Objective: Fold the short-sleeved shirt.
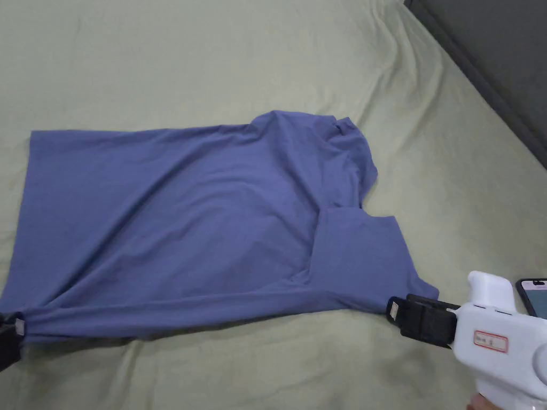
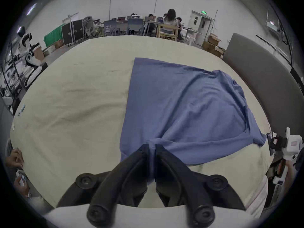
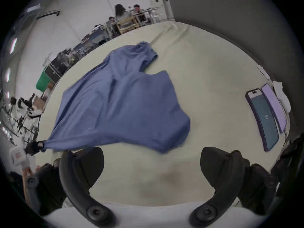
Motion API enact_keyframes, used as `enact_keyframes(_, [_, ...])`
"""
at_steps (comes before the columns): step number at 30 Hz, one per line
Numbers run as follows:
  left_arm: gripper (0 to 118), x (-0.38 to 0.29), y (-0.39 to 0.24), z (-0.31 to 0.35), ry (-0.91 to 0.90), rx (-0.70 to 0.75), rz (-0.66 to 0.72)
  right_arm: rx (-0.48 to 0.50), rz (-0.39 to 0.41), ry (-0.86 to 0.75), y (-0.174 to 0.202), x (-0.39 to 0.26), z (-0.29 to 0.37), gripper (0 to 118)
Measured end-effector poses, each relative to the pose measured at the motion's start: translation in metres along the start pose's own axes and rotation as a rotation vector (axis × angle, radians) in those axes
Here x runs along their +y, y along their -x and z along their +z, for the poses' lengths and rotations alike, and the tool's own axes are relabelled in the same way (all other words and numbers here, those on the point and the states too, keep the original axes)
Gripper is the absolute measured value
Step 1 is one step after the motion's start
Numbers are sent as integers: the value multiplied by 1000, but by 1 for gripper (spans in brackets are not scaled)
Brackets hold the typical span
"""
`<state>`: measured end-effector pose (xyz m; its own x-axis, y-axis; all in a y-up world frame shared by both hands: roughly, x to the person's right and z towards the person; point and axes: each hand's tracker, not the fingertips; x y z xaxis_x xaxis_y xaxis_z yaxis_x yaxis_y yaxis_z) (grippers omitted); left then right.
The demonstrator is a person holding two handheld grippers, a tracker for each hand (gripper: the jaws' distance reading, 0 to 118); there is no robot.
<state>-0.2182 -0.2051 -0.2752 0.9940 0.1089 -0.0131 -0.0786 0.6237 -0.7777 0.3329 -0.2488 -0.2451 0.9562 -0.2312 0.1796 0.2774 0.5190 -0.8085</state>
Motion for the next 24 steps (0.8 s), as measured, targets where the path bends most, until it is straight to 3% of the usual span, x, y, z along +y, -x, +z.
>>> enact_keyframes(1, [6, 0, -1, -2, 5, 2, 4, -24, -1, 6, -5, 2, -16, 118])
enact_keyframes(2, [5, 0, -1, -4, 11, 1, 10, -36, -10, 13, -5, 7, -20, 106])
enact_keyframes(3, [5, -1, -1, -5, 14, 1, 14, -24, -24, 36, -8, 8, -31, 76])
enact_keyframes(4, [5, -1, -2, -6, 16, 5, 18, -3, -46, 74, -9, 8, -40, 32])
enact_keyframes(5, [5, -1, -3, -7, 22, 7, 23, 8, -56, 57, -7, 5, -44, 13])
enact_keyframes(6, [5, -2, -3, -7, 26, 7, 27, 45, -75, 0, -1, 3, -30, 12])
enact_keyframes(9, [5, -1, -3, -2, 13, 3, 50, 15, 37, -19, 10, -2, -25, 12])
enact_keyframes(13, [6, 10, -5, 8, -16, -10, 64, 50, 25, -106, 18, 5, 3, 12])
enact_keyframes(18, [5, 64, -5, 1, -63, -31, 58, 77, 48, -226, 37, 69, 26, 12])
enact_keyframes(24, [5, 139, 4, -77, -44, 51, 17, 55, 92, -229, 67, 163, -34, 12])
